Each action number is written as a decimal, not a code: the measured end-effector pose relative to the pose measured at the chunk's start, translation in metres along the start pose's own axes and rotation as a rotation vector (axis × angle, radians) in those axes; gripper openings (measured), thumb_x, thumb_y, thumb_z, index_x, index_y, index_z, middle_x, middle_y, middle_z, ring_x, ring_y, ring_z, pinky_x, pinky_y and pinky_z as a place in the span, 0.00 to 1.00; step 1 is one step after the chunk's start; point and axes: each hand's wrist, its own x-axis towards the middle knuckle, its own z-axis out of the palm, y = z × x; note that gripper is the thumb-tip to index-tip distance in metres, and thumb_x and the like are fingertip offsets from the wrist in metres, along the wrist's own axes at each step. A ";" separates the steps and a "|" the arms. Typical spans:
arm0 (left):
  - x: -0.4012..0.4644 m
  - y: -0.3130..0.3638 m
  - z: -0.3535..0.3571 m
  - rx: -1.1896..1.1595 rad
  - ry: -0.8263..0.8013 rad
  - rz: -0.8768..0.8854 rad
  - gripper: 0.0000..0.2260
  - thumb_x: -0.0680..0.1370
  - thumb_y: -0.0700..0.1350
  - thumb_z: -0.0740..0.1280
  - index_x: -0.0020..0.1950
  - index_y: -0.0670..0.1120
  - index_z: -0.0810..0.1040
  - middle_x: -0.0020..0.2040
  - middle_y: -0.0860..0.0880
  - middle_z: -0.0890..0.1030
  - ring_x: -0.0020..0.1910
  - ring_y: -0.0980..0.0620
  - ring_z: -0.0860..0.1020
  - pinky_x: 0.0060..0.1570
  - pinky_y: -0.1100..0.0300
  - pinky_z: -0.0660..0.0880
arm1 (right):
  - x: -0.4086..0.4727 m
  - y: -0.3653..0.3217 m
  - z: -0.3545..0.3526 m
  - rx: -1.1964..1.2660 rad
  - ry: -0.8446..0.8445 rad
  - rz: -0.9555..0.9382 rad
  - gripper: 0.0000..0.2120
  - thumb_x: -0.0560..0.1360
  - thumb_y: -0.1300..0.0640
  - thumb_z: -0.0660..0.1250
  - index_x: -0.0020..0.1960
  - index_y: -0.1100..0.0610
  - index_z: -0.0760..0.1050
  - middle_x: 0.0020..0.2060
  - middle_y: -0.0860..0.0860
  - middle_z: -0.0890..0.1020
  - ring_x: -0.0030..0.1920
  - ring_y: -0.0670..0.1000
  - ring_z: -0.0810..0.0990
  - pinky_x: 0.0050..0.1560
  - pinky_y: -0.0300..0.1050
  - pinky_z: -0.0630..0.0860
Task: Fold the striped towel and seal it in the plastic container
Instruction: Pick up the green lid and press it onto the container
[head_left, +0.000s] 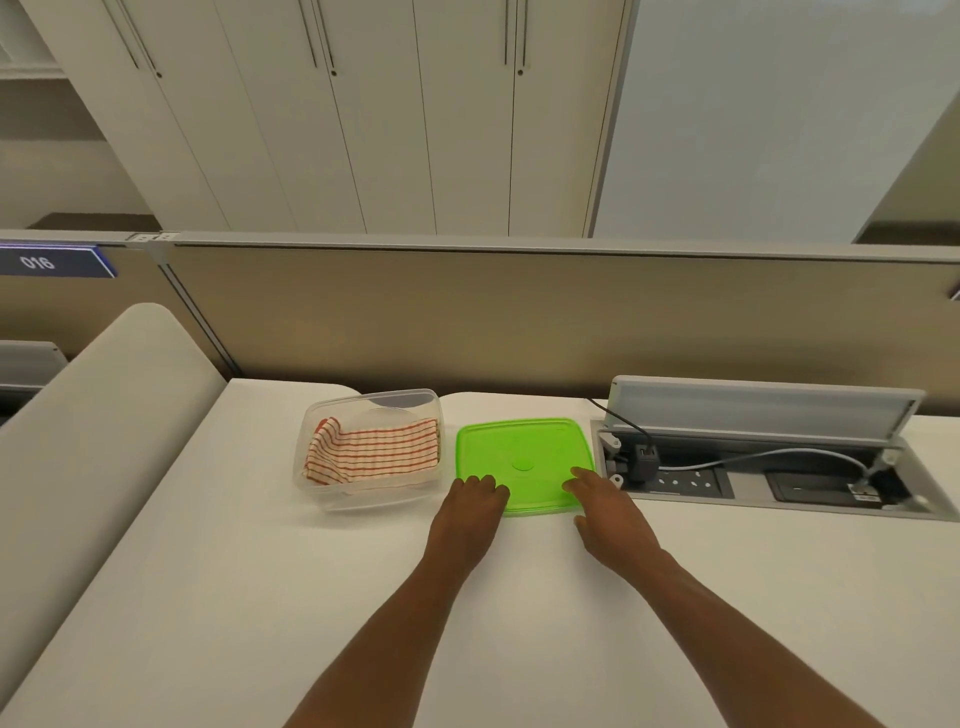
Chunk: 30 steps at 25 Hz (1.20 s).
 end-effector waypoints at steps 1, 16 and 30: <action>-0.001 0.000 0.000 -0.023 0.014 0.012 0.14 0.77 0.33 0.55 0.59 0.44 0.74 0.53 0.43 0.77 0.53 0.40 0.75 0.52 0.48 0.68 | -0.002 0.001 -0.001 -0.006 0.023 -0.001 0.24 0.74 0.64 0.63 0.69 0.55 0.70 0.75 0.53 0.64 0.71 0.56 0.67 0.69 0.50 0.67; -0.031 -0.019 -0.072 -0.185 0.519 0.028 0.09 0.74 0.37 0.66 0.51 0.49 0.78 0.45 0.50 0.77 0.44 0.48 0.75 0.46 0.56 0.67 | -0.013 -0.019 -0.055 0.416 0.557 0.203 0.12 0.74 0.65 0.63 0.48 0.48 0.72 0.52 0.49 0.84 0.46 0.58 0.80 0.45 0.49 0.75; -0.045 -0.085 -0.100 -1.026 0.563 -0.464 0.15 0.76 0.43 0.70 0.62 0.47 0.76 0.41 0.53 0.80 0.39 0.53 0.79 0.43 0.56 0.76 | 0.014 -0.086 -0.101 0.821 0.707 0.090 0.08 0.76 0.60 0.67 0.53 0.51 0.74 0.37 0.50 0.82 0.34 0.49 0.81 0.32 0.41 0.76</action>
